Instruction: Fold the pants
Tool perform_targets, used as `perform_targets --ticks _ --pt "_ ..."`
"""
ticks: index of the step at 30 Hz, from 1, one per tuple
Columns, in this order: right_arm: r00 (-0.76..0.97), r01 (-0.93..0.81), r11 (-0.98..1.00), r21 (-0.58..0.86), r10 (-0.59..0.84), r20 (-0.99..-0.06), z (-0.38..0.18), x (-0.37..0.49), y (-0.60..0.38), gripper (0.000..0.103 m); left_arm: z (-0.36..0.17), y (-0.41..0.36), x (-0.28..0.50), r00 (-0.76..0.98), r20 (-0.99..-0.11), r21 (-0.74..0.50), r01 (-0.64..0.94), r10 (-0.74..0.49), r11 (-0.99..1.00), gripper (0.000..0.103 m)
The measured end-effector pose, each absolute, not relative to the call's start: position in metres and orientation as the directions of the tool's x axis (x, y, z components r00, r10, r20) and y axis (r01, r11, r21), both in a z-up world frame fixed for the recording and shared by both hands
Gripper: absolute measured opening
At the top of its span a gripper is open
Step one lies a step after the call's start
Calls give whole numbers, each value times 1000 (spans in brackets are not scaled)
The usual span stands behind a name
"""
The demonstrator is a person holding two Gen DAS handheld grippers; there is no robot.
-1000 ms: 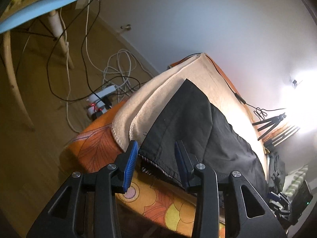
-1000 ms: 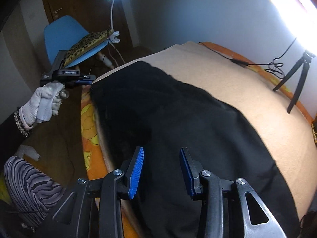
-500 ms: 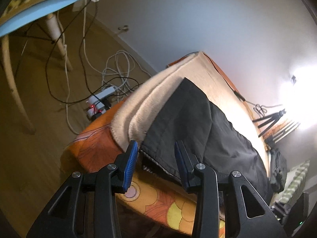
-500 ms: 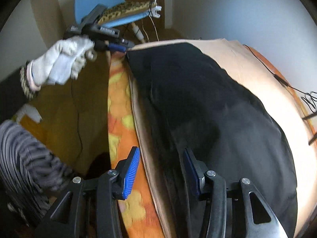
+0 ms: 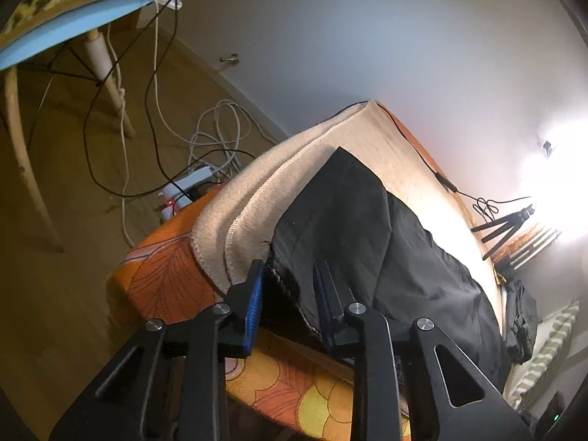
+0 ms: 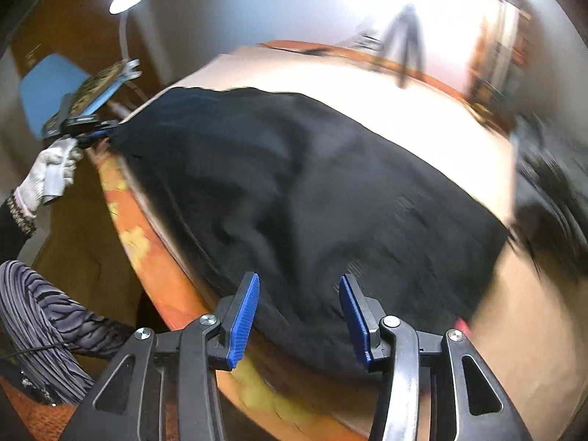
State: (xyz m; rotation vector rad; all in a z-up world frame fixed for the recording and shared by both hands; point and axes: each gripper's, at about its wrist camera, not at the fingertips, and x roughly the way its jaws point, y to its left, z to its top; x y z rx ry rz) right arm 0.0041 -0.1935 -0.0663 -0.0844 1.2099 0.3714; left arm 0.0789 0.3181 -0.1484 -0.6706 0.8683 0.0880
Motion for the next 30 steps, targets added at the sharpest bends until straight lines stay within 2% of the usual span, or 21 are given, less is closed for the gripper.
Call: perform_targets --ticks 6,16,17,19,20,22,23,30 --pt "311 -345 935 75 190 -931 -70 -32 -216 51 -144 317 77 657 -733 -494 -339 -174 801 16" --pt "341 -477 867 -148 27 -940 -93 -26 -197 49 -144 319 77 651 -739 -494 -351 -172 796 14" --pt "343 -498 851 -165 18 -939 -95 -25 -193 47 -144 319 77 650 -740 -494 -351 -173 795 14" --pt "339 -524 834 -173 18 -941 -97 -23 -188 33 -144 318 76 648 -742 -491 -349 -172 798 14" --pt "342 -518 836 -183 6 -940 -97 -23 -187 23 -144 318 76 648 -742 -489 -348 -172 800 14" --pt "343 -499 850 -171 13 -939 -93 -19 -189 14 -143 317 77 648 -741 -491 -345 -175 800 14" --pt "345 -493 855 -161 22 -938 -91 -18 -190 4 -142 317 77 650 -740 -492 -344 -176 800 14" --pt "344 -483 859 -169 8 -939 -84 -18 -190 3 -135 312 75 654 -736 -484 -327 -176 811 14"
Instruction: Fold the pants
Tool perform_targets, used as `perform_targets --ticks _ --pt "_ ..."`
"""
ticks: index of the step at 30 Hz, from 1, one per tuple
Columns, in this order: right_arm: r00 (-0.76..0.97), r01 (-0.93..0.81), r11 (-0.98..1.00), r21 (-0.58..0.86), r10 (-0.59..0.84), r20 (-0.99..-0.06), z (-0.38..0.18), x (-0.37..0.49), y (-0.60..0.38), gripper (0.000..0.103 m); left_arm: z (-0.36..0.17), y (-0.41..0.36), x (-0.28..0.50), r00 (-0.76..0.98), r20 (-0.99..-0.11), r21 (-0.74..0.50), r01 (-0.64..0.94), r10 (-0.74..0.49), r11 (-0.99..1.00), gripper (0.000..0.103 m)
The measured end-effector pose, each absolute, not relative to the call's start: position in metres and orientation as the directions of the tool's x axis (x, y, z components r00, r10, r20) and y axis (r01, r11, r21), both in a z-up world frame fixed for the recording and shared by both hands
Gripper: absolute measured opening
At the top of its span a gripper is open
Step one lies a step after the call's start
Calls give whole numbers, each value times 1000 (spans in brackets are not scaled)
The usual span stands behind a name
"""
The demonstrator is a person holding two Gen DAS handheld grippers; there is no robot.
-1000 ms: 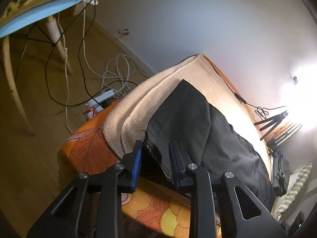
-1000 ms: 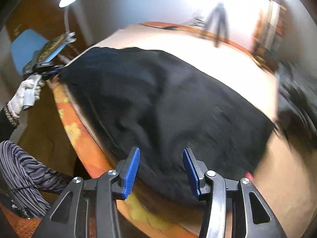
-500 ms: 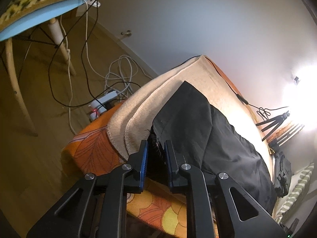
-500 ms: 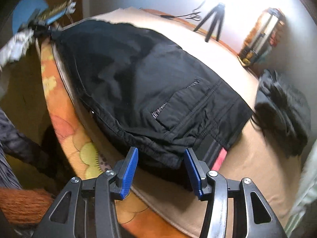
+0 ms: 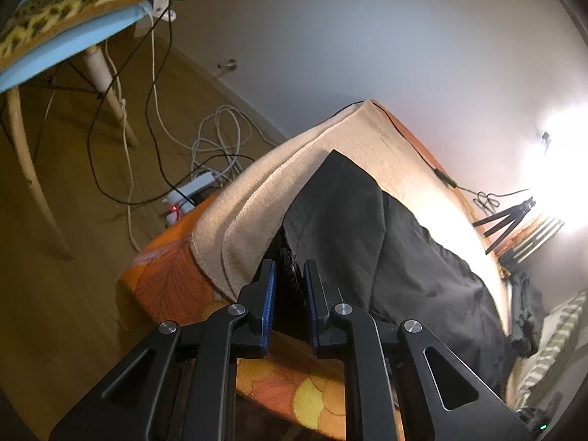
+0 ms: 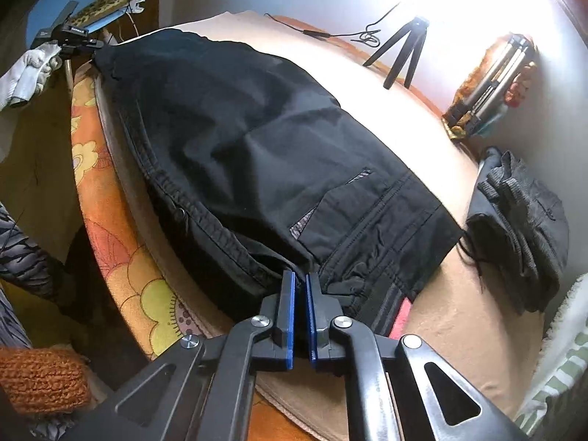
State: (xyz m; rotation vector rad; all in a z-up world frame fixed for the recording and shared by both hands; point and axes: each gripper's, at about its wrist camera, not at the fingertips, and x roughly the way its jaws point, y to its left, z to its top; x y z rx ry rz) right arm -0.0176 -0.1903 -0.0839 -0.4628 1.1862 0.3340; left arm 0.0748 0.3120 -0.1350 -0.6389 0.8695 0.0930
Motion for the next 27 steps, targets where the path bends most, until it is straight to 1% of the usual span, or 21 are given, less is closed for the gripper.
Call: perform_targets --ticks 3,5,6,8,11,14,20,27 --pt "329 -483 854 -191 -25 -944 -94 -17 -187 2 -137 318 69 655 -729 -521 -341 -200 783 16" --pt "316 -456 872 -178 -28 -948 -97 -14 -193 2 -138 319 67 646 -738 -506 -340 -194 793 17" --pt "314 -445 879 -170 -24 -949 -97 -13 -194 2 -138 320 68 640 -744 -500 -344 -191 795 25" --pt "316 -446 878 -176 -30 -948 -96 -12 -194 2 -141 323 67 634 -748 -513 -363 -198 778 35" --pt "315 -452 870 -195 -49 -948 -99 -12 -190 3 -149 326 68 618 -759 -528 -397 -206 751 36" --pt "314 -446 874 -191 -47 -948 -99 -12 -191 3 -155 326 71 607 -762 -539 -399 -226 742 36" --pt "319 -444 875 -194 -48 -946 -99 -12 -192 4 -157 323 72 630 -727 -595 -380 -273 709 36" --pt "318 -443 876 -192 -46 -947 -100 -11 -191 5 -145 317 74 652 -707 -597 -342 -274 726 36"
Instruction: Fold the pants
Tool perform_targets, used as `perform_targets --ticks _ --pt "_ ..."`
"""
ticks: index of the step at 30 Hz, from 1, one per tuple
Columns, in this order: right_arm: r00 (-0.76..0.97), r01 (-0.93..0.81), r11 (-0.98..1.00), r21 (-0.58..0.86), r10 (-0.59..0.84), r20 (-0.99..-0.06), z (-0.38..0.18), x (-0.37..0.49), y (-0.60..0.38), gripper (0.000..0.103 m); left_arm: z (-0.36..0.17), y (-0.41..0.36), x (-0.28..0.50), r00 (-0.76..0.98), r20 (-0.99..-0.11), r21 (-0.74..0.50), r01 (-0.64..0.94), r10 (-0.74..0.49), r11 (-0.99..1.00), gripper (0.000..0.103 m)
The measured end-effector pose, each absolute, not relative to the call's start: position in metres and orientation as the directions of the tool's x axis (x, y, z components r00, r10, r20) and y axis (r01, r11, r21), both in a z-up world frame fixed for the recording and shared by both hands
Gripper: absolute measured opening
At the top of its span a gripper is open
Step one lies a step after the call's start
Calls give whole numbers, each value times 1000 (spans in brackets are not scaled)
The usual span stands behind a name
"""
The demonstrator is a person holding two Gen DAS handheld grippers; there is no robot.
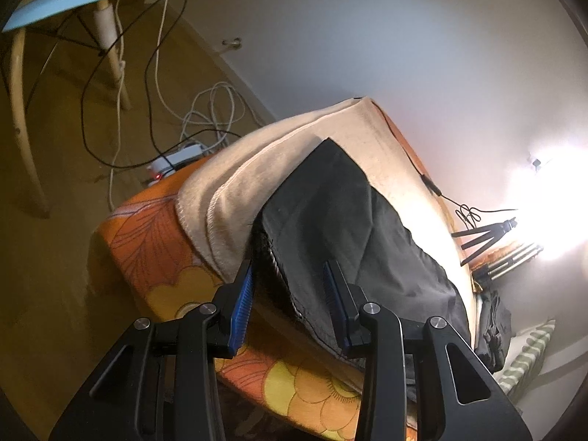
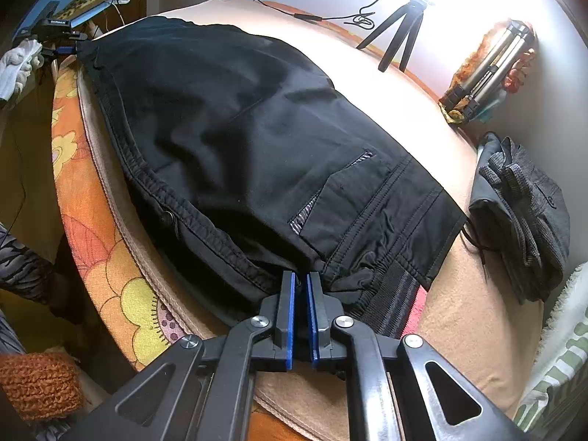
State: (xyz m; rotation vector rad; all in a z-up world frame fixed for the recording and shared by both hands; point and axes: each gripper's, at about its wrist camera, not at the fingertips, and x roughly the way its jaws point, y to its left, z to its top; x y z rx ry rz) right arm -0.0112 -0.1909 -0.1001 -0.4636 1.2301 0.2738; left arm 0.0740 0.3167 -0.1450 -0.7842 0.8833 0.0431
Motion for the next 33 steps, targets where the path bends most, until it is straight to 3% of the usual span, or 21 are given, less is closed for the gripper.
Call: perform_targets --ticks 8,11,13,14,15,19,21,33 --pt "310 -438 881 -180 -41 -950 -103 -8 -191 6 -157 306 86 640 -730 -553 -345 -240 759 34" --pt "302 -434 884 -174 -39 -953 -102 -8 -191 8 -152 299 89 656 -723 -527 -319 -218 788 7" --pt "285 -434 886 -161 -34 -958 -99 -6 -190 17 -147 298 88 676 -704 -530 -293 -220 796 7" --pt "284 -426 892 -147 -23 -959 -94 -5 -190 32 -143 297 87 685 -694 -532 -278 -223 800 7" --pt "288 -418 899 -133 -9 -958 -89 -3 -190 37 -138 295 86 695 -681 -538 -261 -230 802 7" --pt "329 -382 922 -64 71 -942 -55 14 -181 43 -117 282 83 726 -642 -525 -182 -247 832 7" --pt "348 -378 926 -23 119 -930 -39 28 -169 56 -108 271 82 735 -628 -507 -138 -255 851 7" --pt "276 -492 819 297 470 -838 0 165 -7 63 -102 211 86 717 -627 -384 54 -304 922 7"
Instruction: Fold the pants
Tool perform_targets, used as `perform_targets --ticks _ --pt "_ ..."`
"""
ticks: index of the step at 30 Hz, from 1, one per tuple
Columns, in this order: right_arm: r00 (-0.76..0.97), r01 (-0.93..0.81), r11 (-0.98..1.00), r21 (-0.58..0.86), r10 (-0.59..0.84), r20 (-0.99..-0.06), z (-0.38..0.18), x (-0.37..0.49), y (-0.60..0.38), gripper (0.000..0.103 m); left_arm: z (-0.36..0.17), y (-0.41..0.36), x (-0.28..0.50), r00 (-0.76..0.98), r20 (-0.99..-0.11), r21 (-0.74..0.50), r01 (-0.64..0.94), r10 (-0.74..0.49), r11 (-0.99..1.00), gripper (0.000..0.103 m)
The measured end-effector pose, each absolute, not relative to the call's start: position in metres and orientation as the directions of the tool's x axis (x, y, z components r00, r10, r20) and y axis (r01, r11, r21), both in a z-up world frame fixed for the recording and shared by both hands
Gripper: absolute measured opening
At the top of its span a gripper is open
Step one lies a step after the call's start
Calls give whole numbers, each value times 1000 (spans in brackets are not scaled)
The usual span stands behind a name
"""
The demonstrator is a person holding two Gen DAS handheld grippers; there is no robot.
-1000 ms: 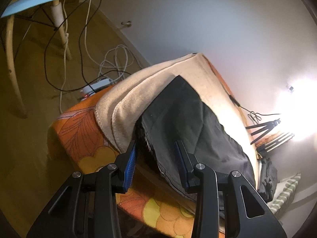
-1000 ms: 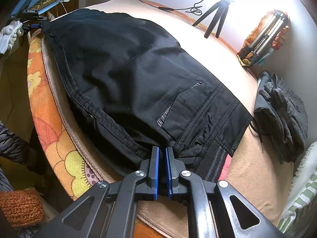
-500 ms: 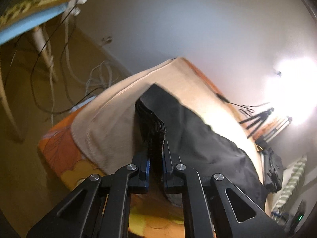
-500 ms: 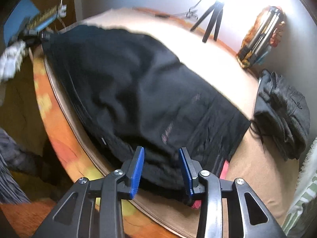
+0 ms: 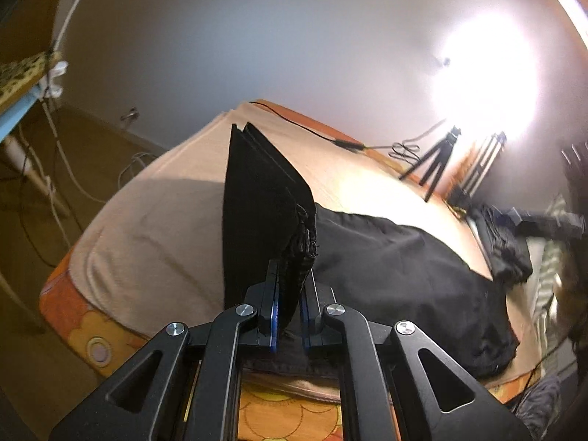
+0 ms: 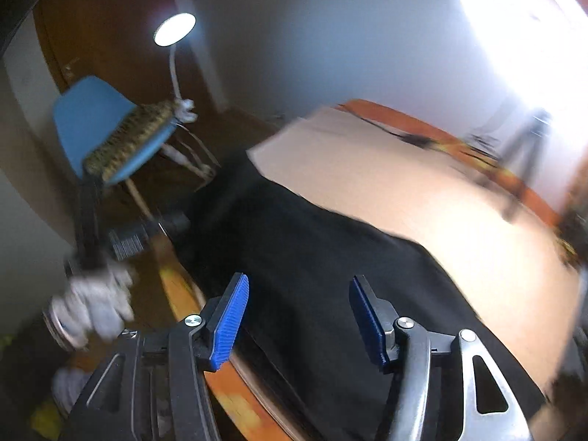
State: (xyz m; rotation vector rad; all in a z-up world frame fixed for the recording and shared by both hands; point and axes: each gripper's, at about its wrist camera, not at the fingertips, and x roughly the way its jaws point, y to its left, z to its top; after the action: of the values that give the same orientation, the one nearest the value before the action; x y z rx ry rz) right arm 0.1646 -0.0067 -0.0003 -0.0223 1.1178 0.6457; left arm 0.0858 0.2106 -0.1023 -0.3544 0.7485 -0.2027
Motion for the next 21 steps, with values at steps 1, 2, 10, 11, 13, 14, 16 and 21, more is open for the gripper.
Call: perform_targets --ticks 1,2,10,11,13,14,16,21 --pt "252 -494 806 327 492 -833 -4 175 6 64 -103 208 86 715 -626 -385 62 -310 921 7" --pt "218 -489 792 367 518 -827 -9 186 22 64 -104 206 86 712 -625 -388 71 -319 919 7" --pt "8 -351 744 568 609 -793 -86 263 122 67 -106 197 84 691 -623 -409 110 -366 906 7" --pt "9 -338 754 563 601 -799 -94 267 128 67 -107 197 84 689 -622 -415 113 -372 903 7" --pt "0 -292 776 559 585 -811 -114 280 138 66 -107 197 84 684 -619 -431 114 -386 895 7" --pt "-2 -269 780 565 586 -810 -120 285 137 62 -107 197 84 681 -618 -438 117 -393 891 7" --pt "0 -228 791 567 583 -813 -130 292 137 47 -106 195 83 674 -617 -444 129 -407 887 7" --pt "23 -210 799 564 580 -814 -131 299 126 9 -97 189 83 667 -607 -457 153 -433 876 7"
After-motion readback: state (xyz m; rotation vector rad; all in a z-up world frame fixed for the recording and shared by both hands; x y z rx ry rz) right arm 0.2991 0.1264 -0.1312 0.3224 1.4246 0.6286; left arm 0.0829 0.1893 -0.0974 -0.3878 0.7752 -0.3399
